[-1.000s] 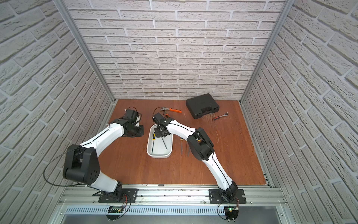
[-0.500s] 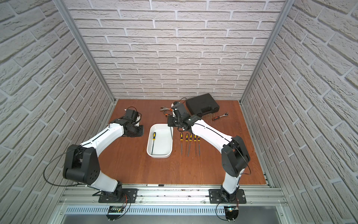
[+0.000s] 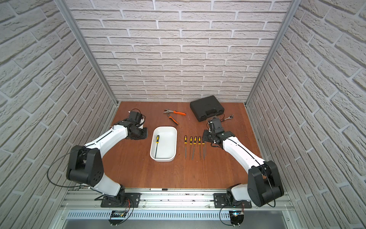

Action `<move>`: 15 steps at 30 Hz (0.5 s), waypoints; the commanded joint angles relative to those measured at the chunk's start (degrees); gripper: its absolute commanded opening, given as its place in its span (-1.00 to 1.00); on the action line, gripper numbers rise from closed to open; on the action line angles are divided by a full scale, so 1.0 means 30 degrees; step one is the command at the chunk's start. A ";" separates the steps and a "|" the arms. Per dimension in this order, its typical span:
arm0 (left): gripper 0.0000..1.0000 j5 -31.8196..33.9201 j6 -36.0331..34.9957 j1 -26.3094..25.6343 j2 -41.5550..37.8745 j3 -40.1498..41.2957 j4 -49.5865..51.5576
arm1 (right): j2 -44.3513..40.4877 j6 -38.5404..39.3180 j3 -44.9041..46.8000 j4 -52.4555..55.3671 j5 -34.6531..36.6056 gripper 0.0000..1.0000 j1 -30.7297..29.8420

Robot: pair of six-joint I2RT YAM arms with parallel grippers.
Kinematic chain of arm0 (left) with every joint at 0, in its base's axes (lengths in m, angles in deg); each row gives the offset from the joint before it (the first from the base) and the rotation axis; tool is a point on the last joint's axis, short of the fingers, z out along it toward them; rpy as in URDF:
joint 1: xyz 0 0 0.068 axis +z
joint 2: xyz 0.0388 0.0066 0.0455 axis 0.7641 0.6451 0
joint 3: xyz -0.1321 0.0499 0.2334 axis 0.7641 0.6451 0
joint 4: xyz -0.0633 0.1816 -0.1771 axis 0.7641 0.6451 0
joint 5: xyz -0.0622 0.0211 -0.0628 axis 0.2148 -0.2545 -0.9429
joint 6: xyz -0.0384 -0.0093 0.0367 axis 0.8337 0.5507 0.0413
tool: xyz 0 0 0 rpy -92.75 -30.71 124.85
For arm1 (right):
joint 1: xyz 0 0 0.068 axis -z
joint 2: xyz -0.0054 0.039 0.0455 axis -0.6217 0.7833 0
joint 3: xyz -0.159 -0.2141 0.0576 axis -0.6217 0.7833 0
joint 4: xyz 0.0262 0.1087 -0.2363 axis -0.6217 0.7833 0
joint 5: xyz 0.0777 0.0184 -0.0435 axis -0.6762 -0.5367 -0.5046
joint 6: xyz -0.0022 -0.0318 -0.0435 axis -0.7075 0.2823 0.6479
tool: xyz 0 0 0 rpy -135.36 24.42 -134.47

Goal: Take the file tool out of the storage box
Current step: Place the file tool at the center of the board.

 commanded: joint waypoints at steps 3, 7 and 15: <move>-0.44 -0.0204 0.0046 -0.0198 0.0402 -0.0649 -0.0336 | 0.1145 0.1765 0.0387 0.0158 -0.1358 -0.95 0.1101; -0.45 -0.0142 0.0058 -0.0214 0.0439 -0.0733 -0.0307 | 0.2745 0.2413 0.0202 -0.0361 -0.1514 -0.95 0.1589; -0.44 -0.0056 0.0046 -0.0211 0.0473 -0.0623 -0.0244 | 0.5484 0.3606 -0.0803 -0.1154 -0.2377 -0.95 0.1933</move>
